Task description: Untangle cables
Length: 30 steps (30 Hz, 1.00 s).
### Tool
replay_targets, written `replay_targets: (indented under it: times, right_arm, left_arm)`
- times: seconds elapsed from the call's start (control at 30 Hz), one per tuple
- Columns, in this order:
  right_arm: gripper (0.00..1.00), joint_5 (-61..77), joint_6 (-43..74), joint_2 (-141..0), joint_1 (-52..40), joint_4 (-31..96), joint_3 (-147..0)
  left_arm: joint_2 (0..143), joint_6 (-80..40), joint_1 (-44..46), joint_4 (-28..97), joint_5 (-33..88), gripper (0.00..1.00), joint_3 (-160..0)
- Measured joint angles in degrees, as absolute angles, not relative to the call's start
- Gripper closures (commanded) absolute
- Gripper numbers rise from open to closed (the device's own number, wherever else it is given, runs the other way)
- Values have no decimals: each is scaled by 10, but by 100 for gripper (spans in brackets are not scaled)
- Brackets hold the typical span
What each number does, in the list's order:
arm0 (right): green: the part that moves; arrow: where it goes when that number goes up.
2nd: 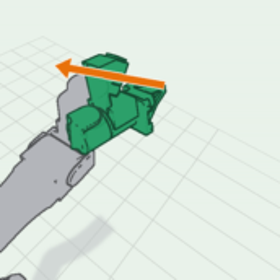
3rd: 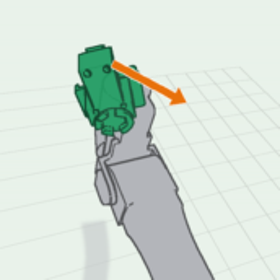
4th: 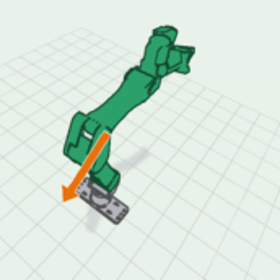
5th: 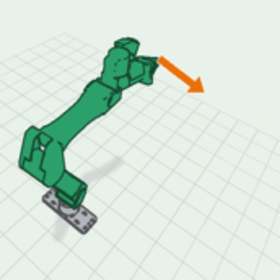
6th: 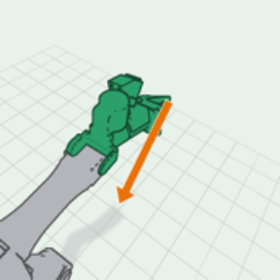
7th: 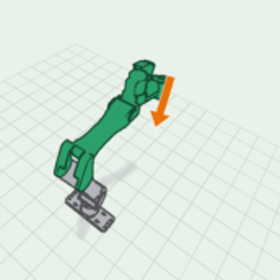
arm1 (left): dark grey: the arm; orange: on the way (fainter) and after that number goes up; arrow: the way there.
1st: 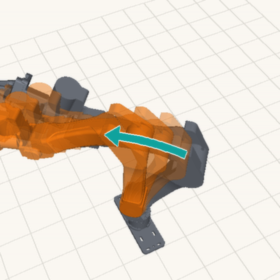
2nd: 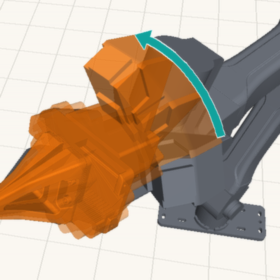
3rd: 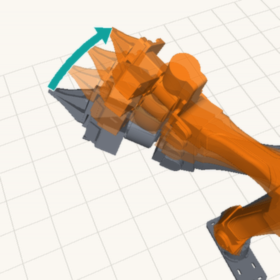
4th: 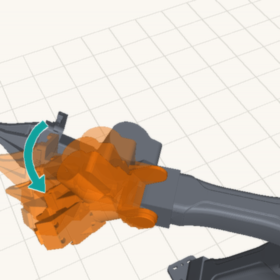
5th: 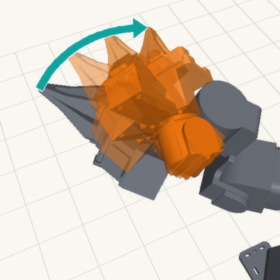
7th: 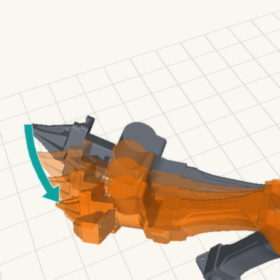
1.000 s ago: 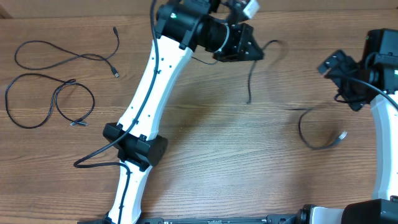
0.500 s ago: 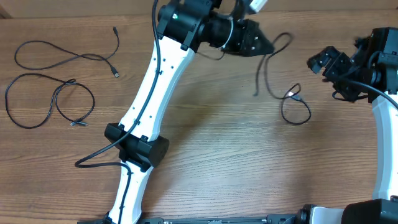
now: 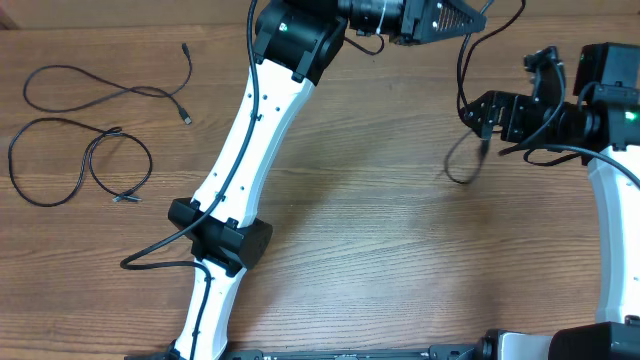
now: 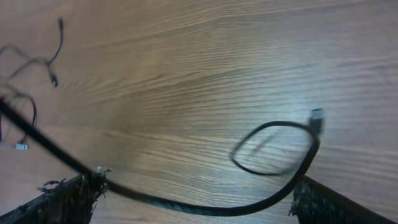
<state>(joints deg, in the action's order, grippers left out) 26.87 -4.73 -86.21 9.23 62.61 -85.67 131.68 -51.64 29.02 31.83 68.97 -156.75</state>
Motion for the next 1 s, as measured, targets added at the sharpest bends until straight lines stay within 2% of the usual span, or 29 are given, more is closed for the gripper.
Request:
replay_targets:
  times: [0.5,1.0]
  right_arm:
    - [0,338,-157,-862,61,609,-857]
    - [1,356,-174,-862,60,595,-857]
  left_arm:
    - [1317,-665,263,321,686,96,-1567]
    - [1317,-908,264,109,724,96,-1567]
